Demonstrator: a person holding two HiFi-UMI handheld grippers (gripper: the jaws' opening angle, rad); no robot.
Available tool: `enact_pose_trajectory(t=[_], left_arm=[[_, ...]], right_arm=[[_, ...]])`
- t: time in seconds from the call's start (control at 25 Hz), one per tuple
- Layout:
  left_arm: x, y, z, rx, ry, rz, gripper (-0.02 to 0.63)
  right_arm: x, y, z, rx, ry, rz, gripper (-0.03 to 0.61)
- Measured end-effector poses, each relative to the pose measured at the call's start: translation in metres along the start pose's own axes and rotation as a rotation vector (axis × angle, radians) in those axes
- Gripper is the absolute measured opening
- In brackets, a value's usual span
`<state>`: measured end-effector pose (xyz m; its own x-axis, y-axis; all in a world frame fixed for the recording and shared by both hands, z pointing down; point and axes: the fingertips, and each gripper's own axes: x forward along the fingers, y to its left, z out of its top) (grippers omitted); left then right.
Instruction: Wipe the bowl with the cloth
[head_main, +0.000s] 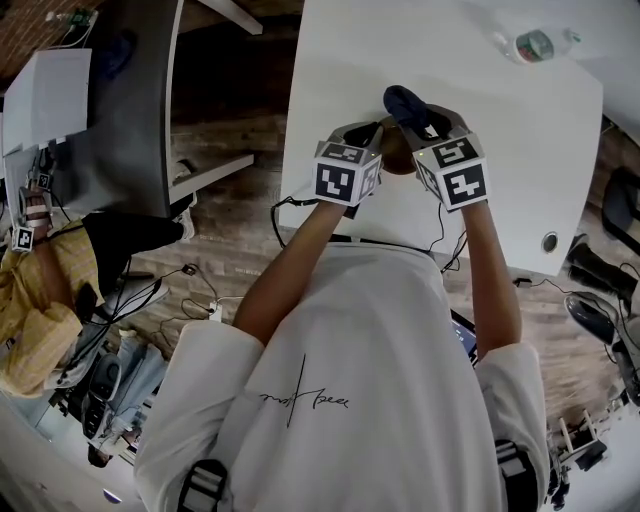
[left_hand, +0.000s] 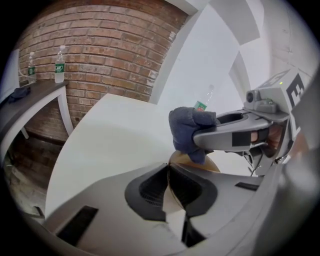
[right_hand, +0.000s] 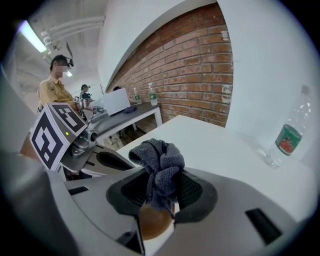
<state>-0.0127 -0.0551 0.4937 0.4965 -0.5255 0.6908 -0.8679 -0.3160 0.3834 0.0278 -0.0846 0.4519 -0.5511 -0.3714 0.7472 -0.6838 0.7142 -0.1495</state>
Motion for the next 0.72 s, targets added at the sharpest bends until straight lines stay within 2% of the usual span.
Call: enact_pose_trajectory(t=[0.32,0.72], left_arm=[[-0.001,0.001,0.001,-0.006,-0.001,-0.001,0.011],[-0.004,0.004,-0.002,0.027,0.01,-0.008,0.011]], right_arm=[[-0.007,-0.006,-0.006,0.013,0.009,-0.025,0.11],[-0.018,-0.01,-0.019,0.1,-0.005,-0.051,0.11]])
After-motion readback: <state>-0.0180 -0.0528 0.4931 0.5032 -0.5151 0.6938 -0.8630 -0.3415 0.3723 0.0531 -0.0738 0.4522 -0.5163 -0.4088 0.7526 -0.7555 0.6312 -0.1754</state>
